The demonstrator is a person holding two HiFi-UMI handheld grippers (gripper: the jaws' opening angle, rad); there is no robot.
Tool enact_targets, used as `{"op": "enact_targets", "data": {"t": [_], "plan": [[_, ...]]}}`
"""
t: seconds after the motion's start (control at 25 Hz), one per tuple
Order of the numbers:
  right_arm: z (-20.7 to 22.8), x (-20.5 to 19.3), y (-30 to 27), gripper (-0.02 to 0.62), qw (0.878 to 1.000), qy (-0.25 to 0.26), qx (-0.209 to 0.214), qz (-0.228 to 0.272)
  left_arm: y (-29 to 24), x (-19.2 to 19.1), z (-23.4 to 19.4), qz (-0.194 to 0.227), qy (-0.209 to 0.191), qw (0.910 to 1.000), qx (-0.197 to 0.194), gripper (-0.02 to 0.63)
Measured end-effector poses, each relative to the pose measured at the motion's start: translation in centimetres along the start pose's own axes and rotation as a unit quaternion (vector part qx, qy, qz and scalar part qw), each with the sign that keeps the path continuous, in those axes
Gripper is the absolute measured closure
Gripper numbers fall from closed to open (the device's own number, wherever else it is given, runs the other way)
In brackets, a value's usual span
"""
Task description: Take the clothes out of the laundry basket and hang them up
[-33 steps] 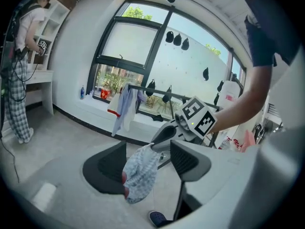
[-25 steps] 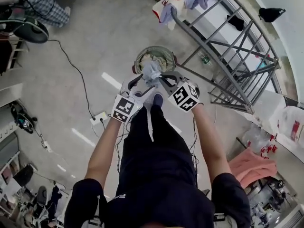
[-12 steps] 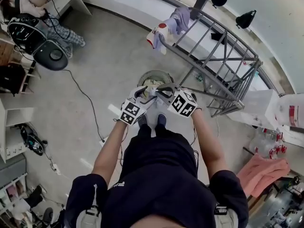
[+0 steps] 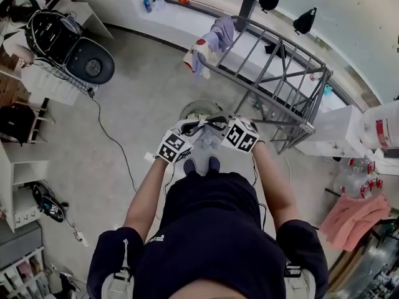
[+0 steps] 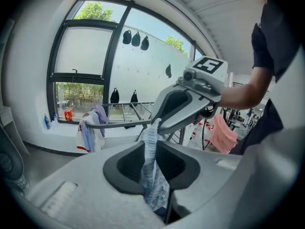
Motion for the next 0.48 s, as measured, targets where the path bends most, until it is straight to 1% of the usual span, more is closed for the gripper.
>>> {"op": "enact_targets", "data": {"t": [0.04, 0.08, 0.16, 0.28, 0.36, 0.44, 0.48], "plan": [[0.1, -0.1, 0.3, 0.574, 1.000, -0.005, -0.005, 0.004, 0.1, 0.5, 0.0, 0.003, 0.011, 0.9999, 0.001, 0.526], [0.2, -0.1, 0.6, 0.574, 1.000, -0.012, -0.009, 0.009, 0.2, 1.0, 0.1, 0.007, 0.024, 0.9997, 0.002, 0.563], [0.5, 0.0, 1.3, 0.574, 0.999, -0.021, -0.016, 0.018, 0.3, 2.0, 0.4, 0.010, 0.039, 0.9992, 0.003, 0.569], [1.0, 0.3, 2.2, 0.573, 0.999, -0.025, -0.031, 0.030, 0.5, 3.3, 0.9, 0.011, 0.043, 0.9990, 0.002, 0.571], [1.7, 0.4, 2.5, 0.572, 0.997, -0.040, -0.050, 0.044, 0.9, 4.5, 1.1, 0.018, 0.053, 0.9984, -0.002, 0.571], [2.6, 0.2, 2.7, 0.565, 0.993, -0.066, -0.080, 0.061, 1.2, 6.0, 1.3, 0.030, 0.078, 0.9965, -0.007, 0.571], [3.0, -0.1, 2.9, 0.536, 0.990, -0.079, -0.097, 0.067, 1.4, 6.8, 1.4, 0.036, 0.094, 0.9949, -0.008, 0.571]]}}
Point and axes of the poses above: the fingertips, and each gripper's own axes: y backward along the fingers, z to its right, x out of its top, the point moved 1 cm from there along y, backward along the fingers, and after that the axes turned 15 degrees about y, right-handed, at the moved point
